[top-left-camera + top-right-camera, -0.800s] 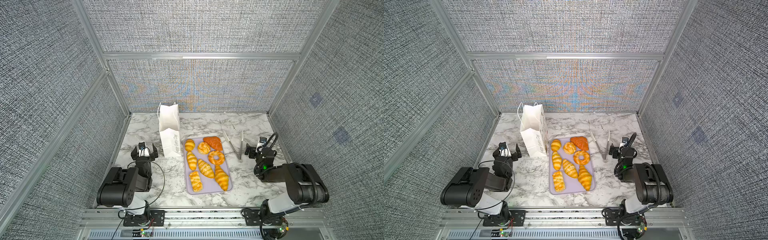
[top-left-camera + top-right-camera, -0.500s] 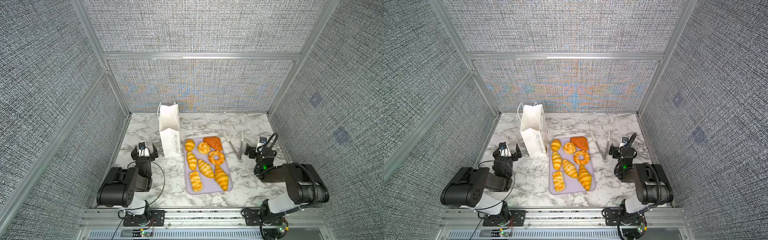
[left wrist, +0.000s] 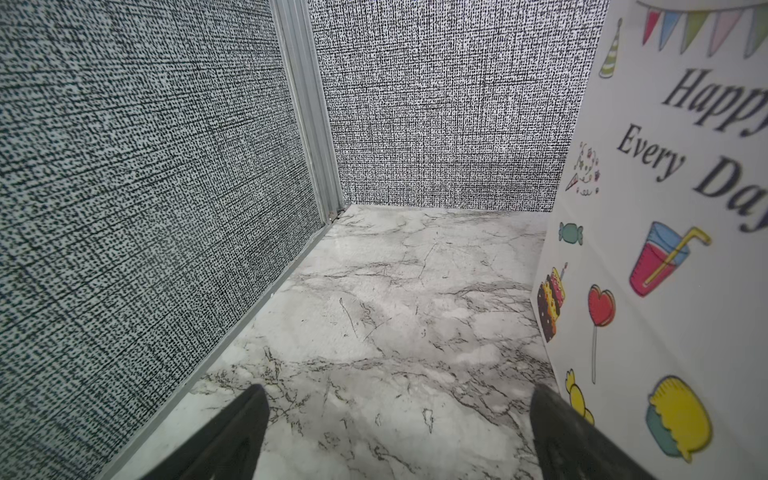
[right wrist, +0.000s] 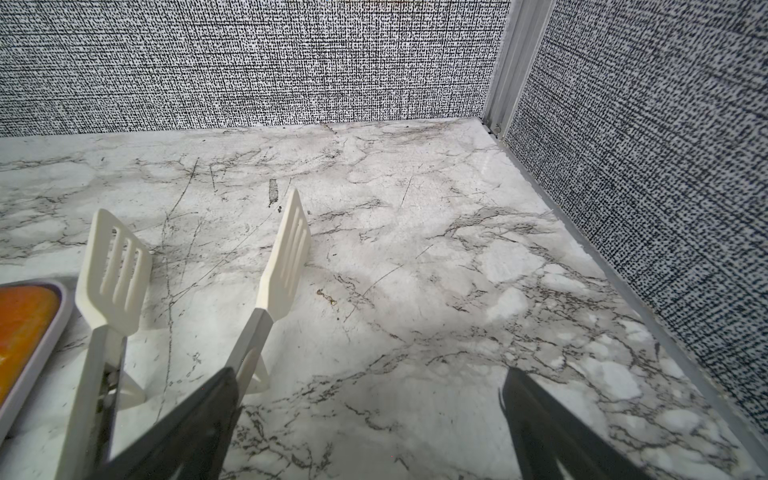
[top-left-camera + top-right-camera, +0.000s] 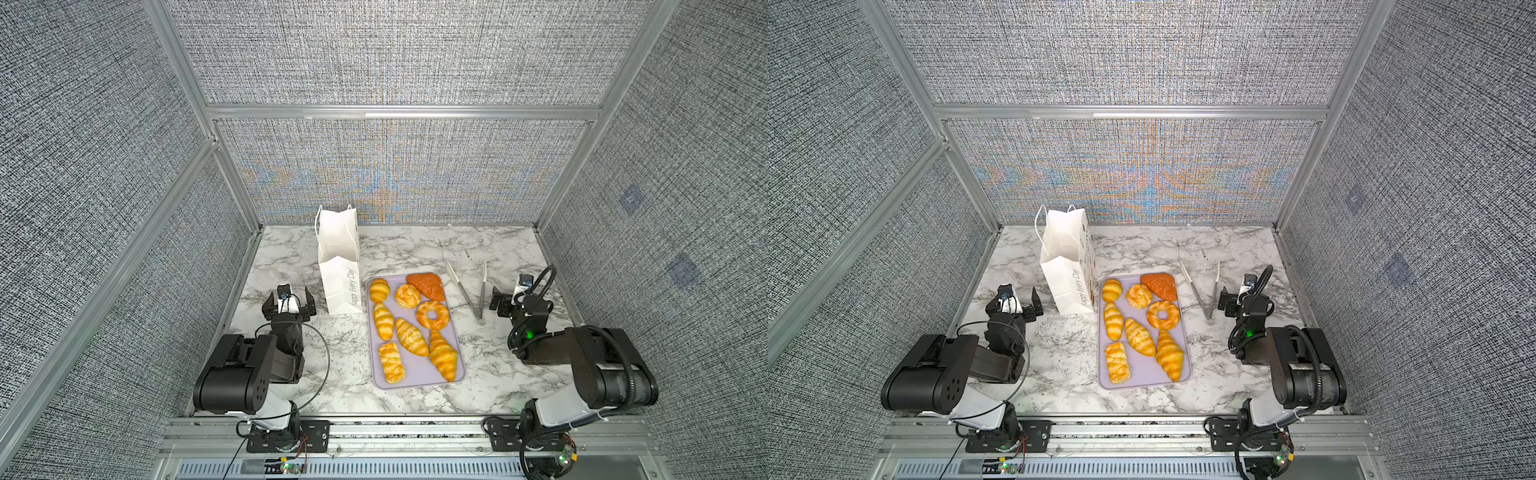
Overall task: Place the fake bread into the paper bag
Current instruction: 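Reach the left gripper to the white paper bag's rim while right approaches tongs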
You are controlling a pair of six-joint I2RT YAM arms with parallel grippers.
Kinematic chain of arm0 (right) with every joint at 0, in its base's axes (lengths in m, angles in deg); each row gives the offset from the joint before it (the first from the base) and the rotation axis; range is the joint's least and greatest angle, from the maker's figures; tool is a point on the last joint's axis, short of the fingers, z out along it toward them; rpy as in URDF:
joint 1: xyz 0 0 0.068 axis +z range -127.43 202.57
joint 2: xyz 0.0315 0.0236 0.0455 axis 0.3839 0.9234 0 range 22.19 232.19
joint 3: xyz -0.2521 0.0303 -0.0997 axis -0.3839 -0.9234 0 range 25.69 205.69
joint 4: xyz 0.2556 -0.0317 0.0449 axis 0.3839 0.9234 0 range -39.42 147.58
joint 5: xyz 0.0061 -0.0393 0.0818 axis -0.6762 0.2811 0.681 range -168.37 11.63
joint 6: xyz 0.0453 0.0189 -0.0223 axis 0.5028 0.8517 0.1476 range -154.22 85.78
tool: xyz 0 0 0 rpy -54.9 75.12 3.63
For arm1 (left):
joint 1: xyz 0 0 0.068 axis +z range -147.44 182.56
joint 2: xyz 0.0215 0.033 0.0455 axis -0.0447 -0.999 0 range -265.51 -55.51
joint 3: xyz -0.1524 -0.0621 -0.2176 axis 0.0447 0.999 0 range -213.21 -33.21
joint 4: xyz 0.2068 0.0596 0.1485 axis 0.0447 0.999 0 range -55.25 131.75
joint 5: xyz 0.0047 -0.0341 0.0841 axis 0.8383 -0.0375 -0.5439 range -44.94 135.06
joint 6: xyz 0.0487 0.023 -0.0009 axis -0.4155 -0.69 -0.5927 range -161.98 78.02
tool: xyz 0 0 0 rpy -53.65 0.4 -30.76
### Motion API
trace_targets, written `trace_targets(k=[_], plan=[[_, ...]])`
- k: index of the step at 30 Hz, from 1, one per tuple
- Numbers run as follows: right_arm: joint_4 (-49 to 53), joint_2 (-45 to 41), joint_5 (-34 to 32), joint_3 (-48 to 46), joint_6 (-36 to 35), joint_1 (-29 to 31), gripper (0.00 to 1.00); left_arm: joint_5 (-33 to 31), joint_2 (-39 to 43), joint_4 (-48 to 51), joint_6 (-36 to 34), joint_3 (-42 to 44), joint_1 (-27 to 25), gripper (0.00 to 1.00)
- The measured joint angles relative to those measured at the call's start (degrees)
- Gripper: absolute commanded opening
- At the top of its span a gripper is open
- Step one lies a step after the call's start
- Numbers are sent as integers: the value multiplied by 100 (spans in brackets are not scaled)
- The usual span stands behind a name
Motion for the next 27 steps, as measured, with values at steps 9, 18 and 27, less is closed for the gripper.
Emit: trace_targets(k=[9,18,27], plan=[[374,-308,46,94,0,0,99,-66,881,992,44,-334,2,99],[2881,-1357,-87,1311,409,-7,99,-553,3847,4872,1005,-1858,11,99],[4964,-1412,570,2286,597,0,99,553,4236,7560,984,-3862,-20,99]])
